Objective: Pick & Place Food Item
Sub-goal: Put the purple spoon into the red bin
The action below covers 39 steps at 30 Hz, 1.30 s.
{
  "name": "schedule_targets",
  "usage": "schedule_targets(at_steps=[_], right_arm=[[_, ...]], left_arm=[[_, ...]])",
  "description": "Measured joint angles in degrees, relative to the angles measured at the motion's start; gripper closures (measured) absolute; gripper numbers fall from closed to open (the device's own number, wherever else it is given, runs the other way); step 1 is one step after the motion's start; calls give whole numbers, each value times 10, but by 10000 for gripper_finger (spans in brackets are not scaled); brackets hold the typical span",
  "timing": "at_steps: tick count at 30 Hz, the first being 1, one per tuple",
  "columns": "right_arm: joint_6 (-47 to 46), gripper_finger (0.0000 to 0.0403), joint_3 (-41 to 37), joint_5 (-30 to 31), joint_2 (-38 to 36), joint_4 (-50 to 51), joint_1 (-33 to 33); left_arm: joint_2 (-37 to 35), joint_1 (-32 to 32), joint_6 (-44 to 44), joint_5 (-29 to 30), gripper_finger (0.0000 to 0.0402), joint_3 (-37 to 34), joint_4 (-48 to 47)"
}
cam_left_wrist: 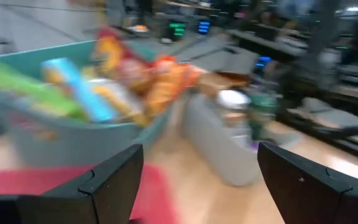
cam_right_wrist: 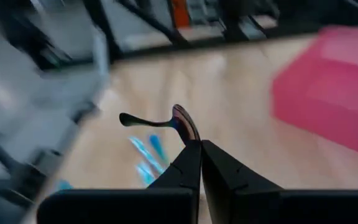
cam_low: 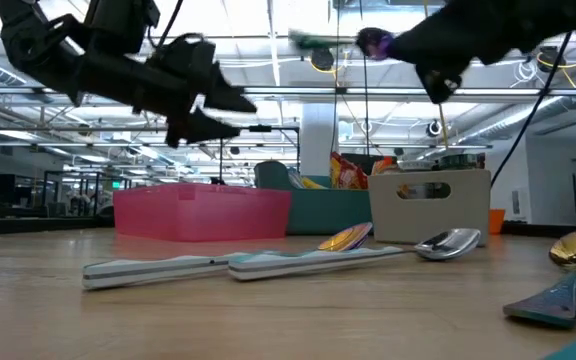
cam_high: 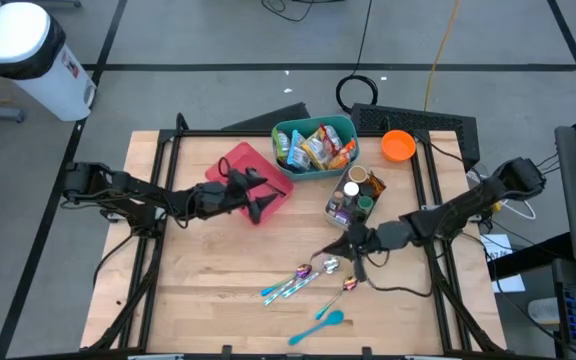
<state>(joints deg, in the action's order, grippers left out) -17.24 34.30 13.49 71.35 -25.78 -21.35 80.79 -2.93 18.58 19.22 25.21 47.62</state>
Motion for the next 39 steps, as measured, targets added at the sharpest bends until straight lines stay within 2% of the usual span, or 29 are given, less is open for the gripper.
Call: schedule_targets(at_steps=[2, 4, 7, 10, 16, 18, 28, 32, 39], right_arm=[[20, 403, 50, 4, 0, 112, 20], [36, 403, 98, 34, 1, 210, 38], [56, 403, 139, 91, 0, 287, 67], [77, 403, 146, 108, 0, 293, 91], [96, 403, 148, 125, -3, 277, 113], [99, 403, 148, 139, -3, 272, 113], [105, 403, 146, 136, -3, 263, 101], [105, 403, 131, 135, -3, 244, 100], [105, 403, 121, 136, -3, 238, 100]], left_arm=[[0, 16, -10, -24, 78, 26, -20], [0, 35, -29, -31, 78, 64, -71], [8, 68, -62, -26, 78, 129, -171], [20, 89, -72, -25, 78, 181, -223], [53, 109, -75, -22, 78, 208, -242], [69, 109, -76, -22, 78, 211, -238], [142, 75, -76, -27, 85, 211, -165], [145, 63, -57, -29, 140, 211, -166], [141, 57, -45, -33, 316, 211, -165]])
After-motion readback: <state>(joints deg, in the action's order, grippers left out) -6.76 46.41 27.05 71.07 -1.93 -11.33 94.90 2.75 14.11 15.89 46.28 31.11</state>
